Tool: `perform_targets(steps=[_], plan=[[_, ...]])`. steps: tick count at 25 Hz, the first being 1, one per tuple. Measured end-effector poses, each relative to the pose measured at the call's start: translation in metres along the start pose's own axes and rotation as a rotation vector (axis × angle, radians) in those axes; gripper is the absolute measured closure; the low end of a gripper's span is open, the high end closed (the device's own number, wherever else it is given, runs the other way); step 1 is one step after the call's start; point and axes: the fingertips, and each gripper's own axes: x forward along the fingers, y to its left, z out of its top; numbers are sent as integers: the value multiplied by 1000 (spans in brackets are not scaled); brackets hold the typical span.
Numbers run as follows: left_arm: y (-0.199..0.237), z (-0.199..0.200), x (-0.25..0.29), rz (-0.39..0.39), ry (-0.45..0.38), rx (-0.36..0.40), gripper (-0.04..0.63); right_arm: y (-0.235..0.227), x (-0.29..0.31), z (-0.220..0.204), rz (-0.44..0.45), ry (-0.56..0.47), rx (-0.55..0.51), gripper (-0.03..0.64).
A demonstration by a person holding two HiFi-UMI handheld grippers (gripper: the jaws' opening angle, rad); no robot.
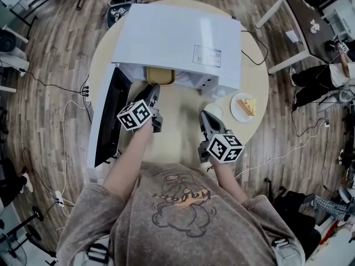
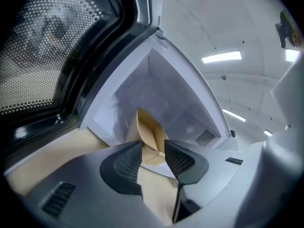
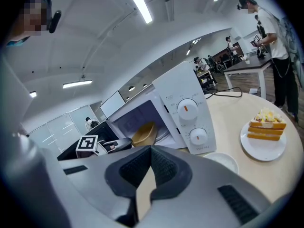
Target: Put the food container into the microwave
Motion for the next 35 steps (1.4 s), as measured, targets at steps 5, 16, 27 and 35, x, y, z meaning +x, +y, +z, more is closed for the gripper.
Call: perform_targets(steps=[5, 16, 27, 35], plan=[[-6, 2, 15, -26, 24, 11, 440, -6, -3, 0, -19, -7, 13, 617], [-7, 8, 36, -38, 34, 3, 440, -13, -3, 1, -44, -15, 31, 617], [-8, 11, 42, -41, 38, -1, 440, -18, -3, 5, -57, -20, 34, 617], [-22, 13, 18, -49, 21, 18, 440, -8, -10, 2, -26, -29, 24, 617]])
